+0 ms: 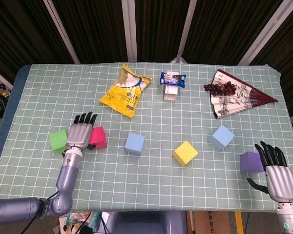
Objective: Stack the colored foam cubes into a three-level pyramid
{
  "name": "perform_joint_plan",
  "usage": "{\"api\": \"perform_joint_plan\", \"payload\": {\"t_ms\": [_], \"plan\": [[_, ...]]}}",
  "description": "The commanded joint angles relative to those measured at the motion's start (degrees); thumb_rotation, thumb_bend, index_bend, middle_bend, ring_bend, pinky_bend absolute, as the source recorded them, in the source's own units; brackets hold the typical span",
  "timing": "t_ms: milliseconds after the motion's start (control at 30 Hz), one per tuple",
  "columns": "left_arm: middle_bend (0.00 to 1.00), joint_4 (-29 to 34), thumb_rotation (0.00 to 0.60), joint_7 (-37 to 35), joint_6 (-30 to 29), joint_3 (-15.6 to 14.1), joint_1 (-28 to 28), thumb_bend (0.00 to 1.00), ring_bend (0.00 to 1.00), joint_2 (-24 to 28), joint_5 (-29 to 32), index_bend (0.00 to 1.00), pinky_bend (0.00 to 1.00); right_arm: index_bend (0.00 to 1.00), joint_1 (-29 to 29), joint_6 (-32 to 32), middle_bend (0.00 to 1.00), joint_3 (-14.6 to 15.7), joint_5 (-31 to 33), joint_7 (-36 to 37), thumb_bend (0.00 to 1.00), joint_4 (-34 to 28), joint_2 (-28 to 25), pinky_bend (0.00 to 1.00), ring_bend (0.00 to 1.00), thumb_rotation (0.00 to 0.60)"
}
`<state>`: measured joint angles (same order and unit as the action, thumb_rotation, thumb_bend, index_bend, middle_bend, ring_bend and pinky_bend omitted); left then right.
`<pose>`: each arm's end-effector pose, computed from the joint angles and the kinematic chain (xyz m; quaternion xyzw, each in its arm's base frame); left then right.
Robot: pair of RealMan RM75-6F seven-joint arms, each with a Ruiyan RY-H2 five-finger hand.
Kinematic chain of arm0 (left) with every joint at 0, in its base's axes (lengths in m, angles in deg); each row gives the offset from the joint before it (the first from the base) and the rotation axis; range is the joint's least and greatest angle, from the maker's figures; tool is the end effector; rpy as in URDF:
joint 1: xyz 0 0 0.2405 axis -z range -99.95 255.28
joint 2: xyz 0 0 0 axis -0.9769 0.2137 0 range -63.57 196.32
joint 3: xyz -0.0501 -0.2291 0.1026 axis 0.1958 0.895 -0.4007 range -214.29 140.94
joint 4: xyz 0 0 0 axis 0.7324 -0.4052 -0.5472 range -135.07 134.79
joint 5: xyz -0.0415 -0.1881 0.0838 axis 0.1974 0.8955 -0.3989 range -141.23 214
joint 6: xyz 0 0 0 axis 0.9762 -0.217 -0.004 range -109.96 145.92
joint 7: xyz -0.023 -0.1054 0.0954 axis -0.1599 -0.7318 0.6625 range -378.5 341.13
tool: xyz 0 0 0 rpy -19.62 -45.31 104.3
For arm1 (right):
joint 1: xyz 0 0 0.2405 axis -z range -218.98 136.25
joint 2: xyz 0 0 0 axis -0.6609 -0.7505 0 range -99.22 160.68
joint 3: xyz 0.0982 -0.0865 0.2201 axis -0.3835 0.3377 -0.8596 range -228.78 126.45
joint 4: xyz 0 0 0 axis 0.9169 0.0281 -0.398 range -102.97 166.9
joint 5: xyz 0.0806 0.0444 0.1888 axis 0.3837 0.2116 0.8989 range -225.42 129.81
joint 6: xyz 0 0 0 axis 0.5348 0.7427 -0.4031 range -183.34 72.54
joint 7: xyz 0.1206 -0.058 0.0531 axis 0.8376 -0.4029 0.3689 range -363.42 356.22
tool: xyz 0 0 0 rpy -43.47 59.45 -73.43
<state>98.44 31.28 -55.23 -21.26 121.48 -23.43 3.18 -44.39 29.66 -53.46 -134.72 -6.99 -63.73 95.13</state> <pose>-0.1411 0.3343 0.0052 -0.6666 -0.4243 -0.2645 0.5529 -0.3029 -0.1682 0.1500 0.5960 -0.3976 0.3814 0.5842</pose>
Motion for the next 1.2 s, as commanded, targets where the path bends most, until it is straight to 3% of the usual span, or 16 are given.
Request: {"api": "perform_joint_plan", "payload": {"t_ms": [33,267,700,1033,1200], "plan": [[0.01,-0.62,0.6,0.04,0.54,-0.02,0.17,0.19,0.0,1.02,0.43,0.0,0.0,0.0,-0.05,-0.14,0.0,-0.01,0.11,-0.08,0.17,-0.08,0.04,0.0,0.0,0.6],[0.02,-1.85,0.6,-0.34,2.15,-0.45,0.27,0.19,0.0,3.05,1.75,0.0,0.0,0.0,-0.17,-0.5,0.0,0.01,0.27,-0.34,0.17,-0.31,0.12,0.0,0.0,0.6],[0.15,-1.69,0.6,-4.48,7.04,-1.87,0.97,0.19,0.0,4.1,-0.15,0.0,0.0,0.0,-0.06,-0.48,0.0,0.22,0.06,-0.29,0.17,-0.6,-0.09,0.0,0.0,0.6],[0.32,-1.63,0.6,-5.95,8.87,-3.2,1.88,0.19,0.01,4.13,-0.61,0.0,0.0,0.0,0.1,-0.26,0.0,0.28,-0.04,0.01,0.17,-0.63,-0.3,0.0,0.0,0.6],[0.37,-1.84,0.6,-6.2,8.62,-3.84,2.12,0.3,0.02,3.76,-0.52,0.0,0.0,0.0,0.16,-0.15,0.0,0.24,-0.02,0.08,0.17,-0.7,-0.33,0.0,0.0,0.6]]}}
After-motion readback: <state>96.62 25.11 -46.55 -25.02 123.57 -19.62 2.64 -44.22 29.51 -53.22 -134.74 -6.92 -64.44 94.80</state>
